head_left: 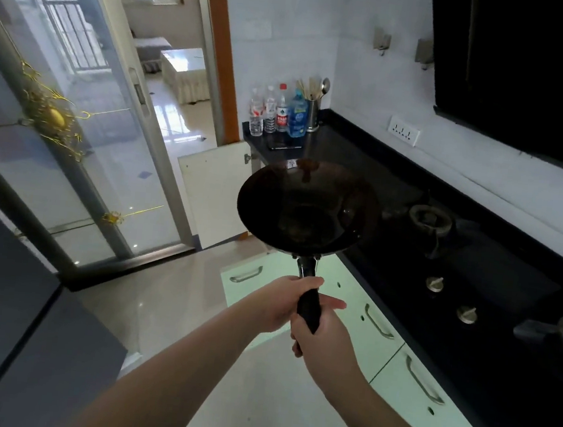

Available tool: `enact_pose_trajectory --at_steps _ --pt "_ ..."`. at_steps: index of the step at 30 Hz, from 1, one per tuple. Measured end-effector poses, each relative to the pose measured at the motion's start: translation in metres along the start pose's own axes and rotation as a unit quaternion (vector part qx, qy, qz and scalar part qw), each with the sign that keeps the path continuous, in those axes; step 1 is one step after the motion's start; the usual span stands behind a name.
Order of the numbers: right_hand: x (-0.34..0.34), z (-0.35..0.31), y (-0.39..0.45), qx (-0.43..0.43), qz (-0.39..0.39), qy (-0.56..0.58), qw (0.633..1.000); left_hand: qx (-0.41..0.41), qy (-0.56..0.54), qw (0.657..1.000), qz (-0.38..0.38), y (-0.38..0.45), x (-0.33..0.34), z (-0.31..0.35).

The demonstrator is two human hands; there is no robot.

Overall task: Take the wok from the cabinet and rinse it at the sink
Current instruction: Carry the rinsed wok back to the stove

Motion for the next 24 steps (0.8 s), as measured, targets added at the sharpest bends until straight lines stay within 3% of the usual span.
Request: enact_pose_trajectory --at_steps 8,18,24 --pt "0.044 -0.033 0.092 0.025 0.03 -0.011 0.999 -0.026 0.019 0.999 -0.041 0.06 -0.082 0.051" --pt "0.031 -0.036 0.196 0.061 0.059 0.015 0.996 -0.038 0.034 0.996 -0.078 0.16 -0.112 0.097" --pt "0.018 -0.036 0.259 0.08 0.074 0.017 0.994 -0.063 0.031 0.996 -0.063 0.22 -0.125 0.125"
Point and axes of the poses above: each hand's wrist, its own y-axis towards the middle knuckle, its own x-axis out of the palm, z = x × y, the point moved 5 cm from there along y, towards the middle knuckle
